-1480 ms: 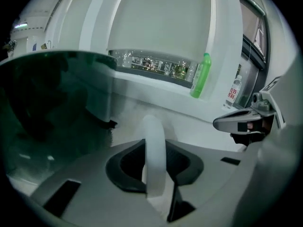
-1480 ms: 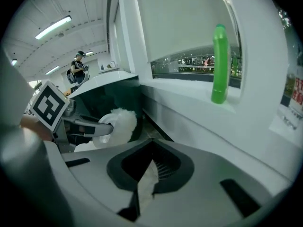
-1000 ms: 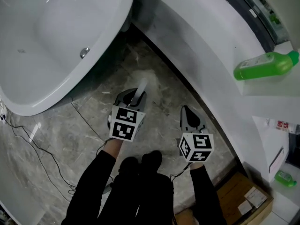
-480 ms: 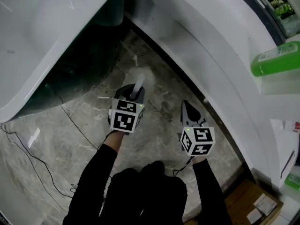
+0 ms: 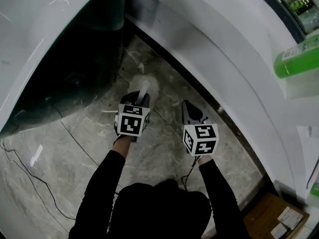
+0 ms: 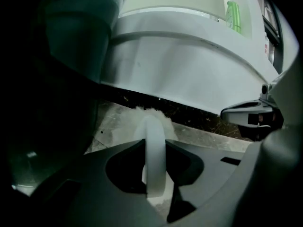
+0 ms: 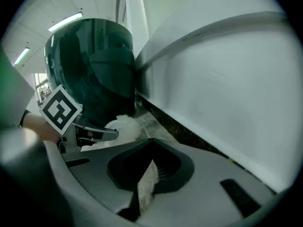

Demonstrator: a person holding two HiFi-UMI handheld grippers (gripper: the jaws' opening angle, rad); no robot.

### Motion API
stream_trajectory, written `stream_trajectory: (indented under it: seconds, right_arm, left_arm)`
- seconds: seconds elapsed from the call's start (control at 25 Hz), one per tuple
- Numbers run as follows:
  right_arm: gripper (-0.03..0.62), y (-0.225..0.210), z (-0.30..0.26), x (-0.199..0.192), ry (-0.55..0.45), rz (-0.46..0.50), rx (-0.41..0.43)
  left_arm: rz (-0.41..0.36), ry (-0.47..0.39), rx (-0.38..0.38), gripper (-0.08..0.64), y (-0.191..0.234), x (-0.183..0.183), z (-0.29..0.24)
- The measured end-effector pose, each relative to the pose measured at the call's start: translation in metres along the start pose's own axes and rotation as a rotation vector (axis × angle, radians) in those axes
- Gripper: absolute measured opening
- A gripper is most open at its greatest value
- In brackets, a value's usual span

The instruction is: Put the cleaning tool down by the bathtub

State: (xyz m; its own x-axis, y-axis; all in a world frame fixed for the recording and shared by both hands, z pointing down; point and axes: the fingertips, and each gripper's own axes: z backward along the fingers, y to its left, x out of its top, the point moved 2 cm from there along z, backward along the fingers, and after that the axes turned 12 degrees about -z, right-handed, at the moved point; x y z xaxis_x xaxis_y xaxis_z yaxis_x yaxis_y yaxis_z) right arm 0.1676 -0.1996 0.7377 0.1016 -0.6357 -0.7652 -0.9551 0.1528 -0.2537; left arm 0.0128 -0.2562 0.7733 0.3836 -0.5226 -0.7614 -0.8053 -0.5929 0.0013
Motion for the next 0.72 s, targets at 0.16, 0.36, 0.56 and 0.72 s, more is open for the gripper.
stream_trajectory:
  seconds: [0.16,0.36,0.56,0.72]
  right_arm:
    - [0.000,0.007,-0.020,0.006,-0.001,0.036,0.020]
    - [0.000,0.016,-0.041,0.003,0.020,0.045,0.031]
    - [0.000,0.022,-0.053,-0.001,0.054,0.037,0.038]
    - [0.000,0.023,-0.053,-0.002,0.067,0.028,0.036]
  left_arm:
    - [0.009,0.010,0.003,0.096,0.001,-0.001,-0.009]
    - [0.000,0.016,0.011,0.097,0.003,-0.003,-0.020]
    - [0.017,0.028,0.024,0.097,0.009,-0.008,-0.027]
    - [0.024,0.043,0.023,0.097,0.009,-0.010,-0.034]
